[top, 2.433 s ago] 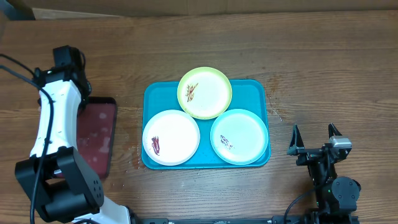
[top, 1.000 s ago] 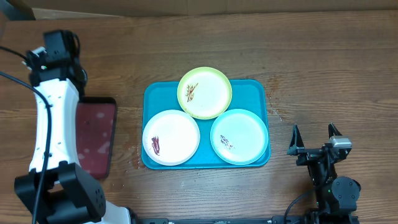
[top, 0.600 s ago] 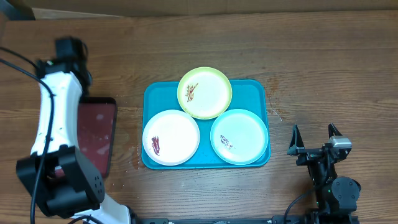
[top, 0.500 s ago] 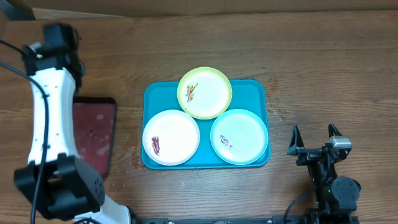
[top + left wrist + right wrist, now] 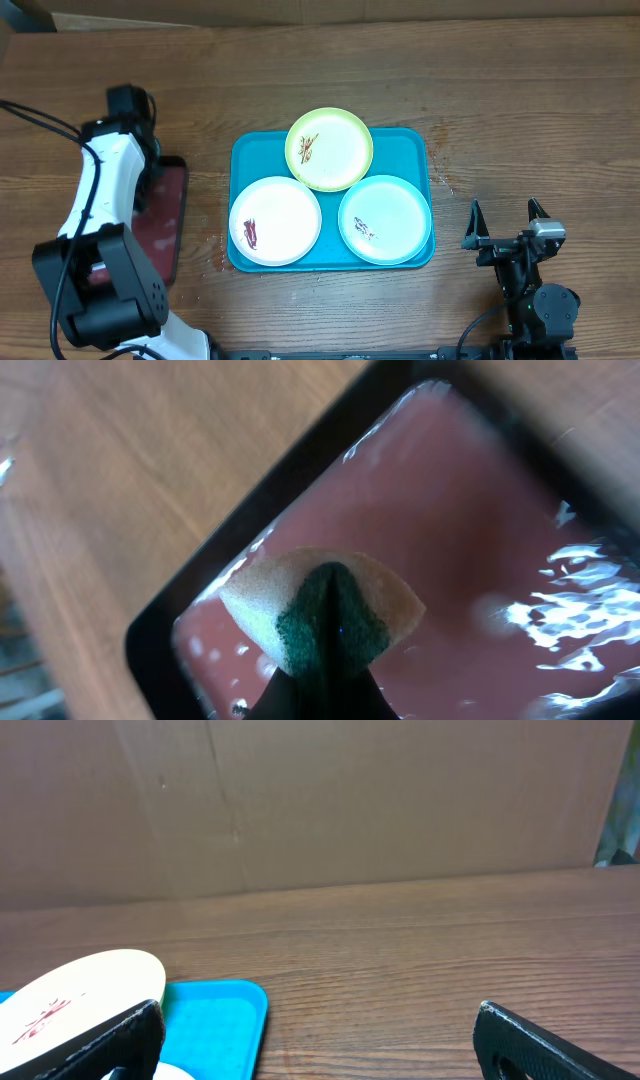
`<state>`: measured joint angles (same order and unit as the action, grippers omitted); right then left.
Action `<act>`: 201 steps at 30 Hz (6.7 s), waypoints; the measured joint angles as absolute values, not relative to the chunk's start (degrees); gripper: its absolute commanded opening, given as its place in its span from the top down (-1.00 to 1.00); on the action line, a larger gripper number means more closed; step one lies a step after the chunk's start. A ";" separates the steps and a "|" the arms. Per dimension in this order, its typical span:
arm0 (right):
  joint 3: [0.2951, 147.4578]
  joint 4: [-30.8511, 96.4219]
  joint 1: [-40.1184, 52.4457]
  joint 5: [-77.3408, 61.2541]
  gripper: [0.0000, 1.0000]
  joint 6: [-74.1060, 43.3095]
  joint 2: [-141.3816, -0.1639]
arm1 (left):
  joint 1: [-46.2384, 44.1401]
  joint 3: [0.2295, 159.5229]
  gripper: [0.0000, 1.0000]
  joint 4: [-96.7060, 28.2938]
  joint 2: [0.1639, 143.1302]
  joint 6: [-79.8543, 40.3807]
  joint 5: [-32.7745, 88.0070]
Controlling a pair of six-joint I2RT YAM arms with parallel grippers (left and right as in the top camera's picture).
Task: Clean dirty plates on tray and stack at the side
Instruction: 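Lift the sponge with the left gripper above the mat, then carry the sponge right and place it on the white plate, then move the right gripper over the tray toward the light-blue plate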
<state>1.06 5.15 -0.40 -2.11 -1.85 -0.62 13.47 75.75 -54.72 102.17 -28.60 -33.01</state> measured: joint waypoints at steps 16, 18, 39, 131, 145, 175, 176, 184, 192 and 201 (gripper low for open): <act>1.06 5.13 -0.38 -2.11 -1.00 -1.85 -0.62 | 13.54 89.54 0.92 -61.12 98.04 -28.60 -35.90; 1.06 5.15 -0.40 -2.11 -1.00 -1.87 -0.62 | 13.58 84.27 0.92 -58.61 98.56 -28.62 -35.24; 1.06 5.15 -0.40 -2.09 -1.00 -1.85 -0.62 | 14.02 90.96 0.92 -66.54 99.70 -32.34 -36.91; 1.06 -2.22 -0.43 -18.48 -1.00 -14.02 -0.62 | -8.14 97.06 -1.00 -85.08 98.63 -20.53 5.76; 6.26 -29.32 -0.64 -37.47 -1.00 -36.97 -0.67 | -8.14 93.91 -1.00 -85.12 98.63 -20.53 4.01; 69.69 46.35 6.24 -50.15 -0.44 -10.70 -60.47 | -8.14 93.71 -1.00 -83.05 98.63 -22.31 4.14; 69.69 47.24 9.04 -46.85 -0.41 -11.22 -61.84 | -8.14 93.71 -1.00 -82.98 98.63 -22.31 4.47; 69.69 45.36 31.62 -13.72 -0.91 -19.40 -76.73 | -8.14 93.71 -1.00 -82.02 98.63 -22.31 7.29; 69.69 36.16 37.52 -4.49 -0.24 -22.15 -95.22 | -8.14 93.69 -1.00 -81.82 98.63 -22.31 7.94; 69.69 30.39 38.63 -8.01 0.03 -22.52 -103.94 | -8.14 93.67 -1.00 -81.38 98.63 -22.31 7.94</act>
<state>69.69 30.39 38.63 -8.01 -22.52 -103.94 -8.14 93.67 -81.38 98.63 -22.31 7.94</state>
